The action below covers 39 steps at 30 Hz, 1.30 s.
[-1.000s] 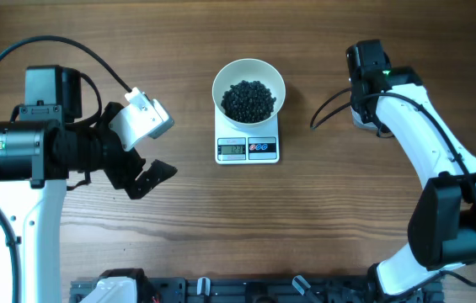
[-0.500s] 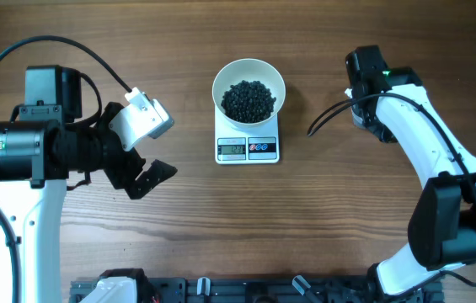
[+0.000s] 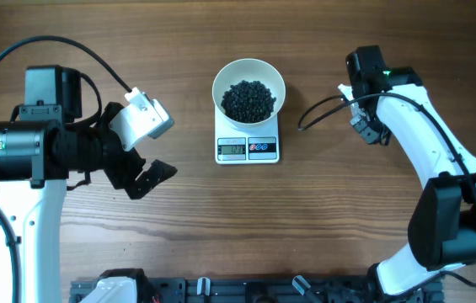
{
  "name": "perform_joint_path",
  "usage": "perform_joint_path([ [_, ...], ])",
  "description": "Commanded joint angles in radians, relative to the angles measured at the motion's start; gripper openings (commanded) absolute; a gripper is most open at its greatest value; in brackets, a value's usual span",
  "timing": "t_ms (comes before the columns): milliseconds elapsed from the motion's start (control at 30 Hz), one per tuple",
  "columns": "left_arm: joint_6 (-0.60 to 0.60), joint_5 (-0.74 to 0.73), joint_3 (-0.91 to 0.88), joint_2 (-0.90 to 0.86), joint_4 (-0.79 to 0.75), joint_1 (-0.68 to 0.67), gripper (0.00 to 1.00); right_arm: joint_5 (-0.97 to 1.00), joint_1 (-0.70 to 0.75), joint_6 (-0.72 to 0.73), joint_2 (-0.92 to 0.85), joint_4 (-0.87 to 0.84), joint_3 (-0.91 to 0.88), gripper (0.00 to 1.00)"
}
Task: Scoop item into bowl and weigh 150g on scale
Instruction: 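Hold the pink scoop above the tub's front edge with the right gripper, then dip the pink scoop into the beans in the tub, right gripper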
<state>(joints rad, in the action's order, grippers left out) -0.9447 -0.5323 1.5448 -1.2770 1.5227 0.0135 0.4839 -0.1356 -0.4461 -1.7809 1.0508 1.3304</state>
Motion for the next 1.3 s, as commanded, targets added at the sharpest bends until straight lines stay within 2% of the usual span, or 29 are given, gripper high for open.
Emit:
perform_joint_path([
  [0, -0.010, -0.008, 0.014, 0.010, 0.001, 0.005, 1.00, -0.198, 0.007, 0.116, -0.015, 0.017, -0.006, 0.04],
  [267, -0.010, -0.008, 0.014, 0.010, 0.001, 0.005, 1.00, -0.389, 0.076, 0.215, -0.014, 0.035, -0.006, 0.04],
  [633, -0.010, -0.008, 0.014, 0.010, 0.001, 0.005, 1.00, -0.687, 0.227, 0.221, 0.017, 0.074, -0.002, 0.04],
  [767, -0.010, -0.008, 0.014, 0.010, 0.001, 0.005, 1.00, -0.755, 0.292, 0.223, 0.025, 0.096, -0.002, 0.04],
  [933, -0.010, -0.008, 0.014, 0.010, 0.001, 0.005, 1.00, -0.764, 0.381, 0.298, 0.024, 0.118, -0.002, 0.04],
  [1267, -0.010, -0.008, 0.014, 0.010, 0.001, 0.005, 1.00, -0.977, 0.512, 0.295, 0.021, 0.114, -0.002, 0.04],
])
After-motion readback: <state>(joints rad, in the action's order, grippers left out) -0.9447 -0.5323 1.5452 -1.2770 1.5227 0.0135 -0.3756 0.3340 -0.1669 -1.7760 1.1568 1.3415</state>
